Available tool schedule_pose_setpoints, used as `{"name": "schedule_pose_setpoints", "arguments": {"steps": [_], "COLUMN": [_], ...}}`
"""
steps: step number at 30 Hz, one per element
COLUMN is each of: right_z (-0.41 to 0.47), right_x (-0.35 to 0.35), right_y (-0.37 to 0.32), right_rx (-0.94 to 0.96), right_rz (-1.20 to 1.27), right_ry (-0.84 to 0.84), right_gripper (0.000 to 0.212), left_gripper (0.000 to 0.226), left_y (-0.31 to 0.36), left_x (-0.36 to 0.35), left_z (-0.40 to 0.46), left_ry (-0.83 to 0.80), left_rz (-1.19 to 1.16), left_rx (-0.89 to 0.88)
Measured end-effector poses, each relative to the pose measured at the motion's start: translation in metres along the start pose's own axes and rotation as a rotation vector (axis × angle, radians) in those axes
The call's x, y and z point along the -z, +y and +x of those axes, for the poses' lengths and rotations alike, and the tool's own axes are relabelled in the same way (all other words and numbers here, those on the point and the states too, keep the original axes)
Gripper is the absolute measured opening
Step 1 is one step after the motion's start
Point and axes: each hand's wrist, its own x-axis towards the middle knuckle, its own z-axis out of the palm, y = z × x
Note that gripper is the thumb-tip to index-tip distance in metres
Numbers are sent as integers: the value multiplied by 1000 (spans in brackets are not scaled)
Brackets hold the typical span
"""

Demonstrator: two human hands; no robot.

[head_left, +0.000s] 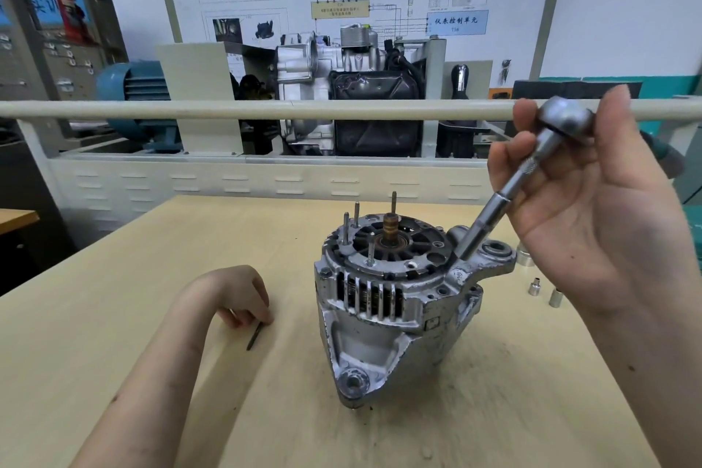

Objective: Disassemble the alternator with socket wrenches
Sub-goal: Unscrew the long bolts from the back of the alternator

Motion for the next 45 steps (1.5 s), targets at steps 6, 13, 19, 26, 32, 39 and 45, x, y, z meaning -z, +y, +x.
{"name": "schedule_pose_setpoints", "arguments": {"steps": [6,13,19,26,32,39,45], "right_z": [2,2,2,2,3,0,-7], "right_x": [3,2,2,2,1,0,-4], "right_y": [-1,-3,-4,-5,-7,-8,-6], "right_rx": [-5,-1,-1,7,4,-8,-47], "right_rz": [14,15,32,8,21,46,46], "right_ry": [24,22,32,12,29,26,-54], "right_gripper": [33,35,33,39,38,39,31], "left_gripper": [19,30,25,28,43,32,16], "left_y": [-1,10,38,93,95,93,65], "left_x": [0,3,0,-35,-43,-54,-67], "left_z": [-2,-7,-20,-47,-51,-65,-86], "left_ry": [-8,235,626,162,-1,264,533], "left_rz": [-27,-22,-463,-1118,-1250,-1169,-1041], "left_rx": [12,-63,-414,-552,-617,-508,-474]}}
